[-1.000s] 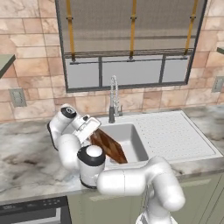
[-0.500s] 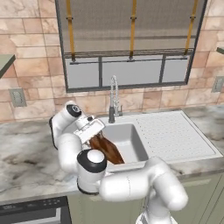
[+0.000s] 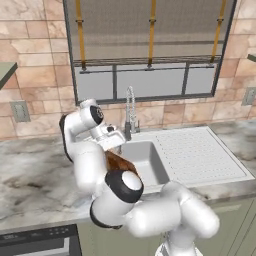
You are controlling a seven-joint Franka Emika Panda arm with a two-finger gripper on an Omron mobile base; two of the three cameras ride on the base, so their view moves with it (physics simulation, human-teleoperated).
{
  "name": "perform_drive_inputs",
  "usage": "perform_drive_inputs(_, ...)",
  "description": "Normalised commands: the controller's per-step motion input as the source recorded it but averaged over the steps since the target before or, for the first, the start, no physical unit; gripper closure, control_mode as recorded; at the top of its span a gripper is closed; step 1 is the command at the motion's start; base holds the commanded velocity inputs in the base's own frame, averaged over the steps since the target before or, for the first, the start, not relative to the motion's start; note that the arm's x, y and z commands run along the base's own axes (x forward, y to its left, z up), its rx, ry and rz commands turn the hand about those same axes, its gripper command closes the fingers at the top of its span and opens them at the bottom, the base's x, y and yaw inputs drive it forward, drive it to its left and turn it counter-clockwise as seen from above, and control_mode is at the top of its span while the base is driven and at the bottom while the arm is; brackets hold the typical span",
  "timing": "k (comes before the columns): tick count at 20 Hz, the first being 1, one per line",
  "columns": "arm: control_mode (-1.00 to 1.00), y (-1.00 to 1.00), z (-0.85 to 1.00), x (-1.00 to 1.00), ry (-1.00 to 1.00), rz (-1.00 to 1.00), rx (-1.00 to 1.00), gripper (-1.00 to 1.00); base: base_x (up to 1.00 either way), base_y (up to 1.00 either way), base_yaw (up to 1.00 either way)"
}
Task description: Move the cutting board and knife to the sink. Then move spray from the cabinet to the counter.
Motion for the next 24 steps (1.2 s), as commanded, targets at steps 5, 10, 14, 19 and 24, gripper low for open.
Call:
perform_drive_inputs(5,-1.0,-0.08,0.65,-0.69,-0.34,0.0,0.13,-1.0,0.0,0.0,0.0)
perform_drive_inputs(10,-1.0,-0.35,0.72,-0.79,-0.52,0.02,0.06,-1.0,0.0,0.0,0.0)
perform_drive_inputs(14,-1.0,-0.57,0.67,-0.75,-0.66,0.02,0.0,-1.0,0.0,0.0,0.0)
perform_drive_inputs(19,-1.0,-0.85,0.52,-0.44,-0.29,0.0,0.01,-1.0,0.0,0.0,0.0)
perform_drive_inputs(24,-1.0,-0.76,0.37,-0.03,0.01,0.0,0.04,-1.0,0.0,0.0,0.0)
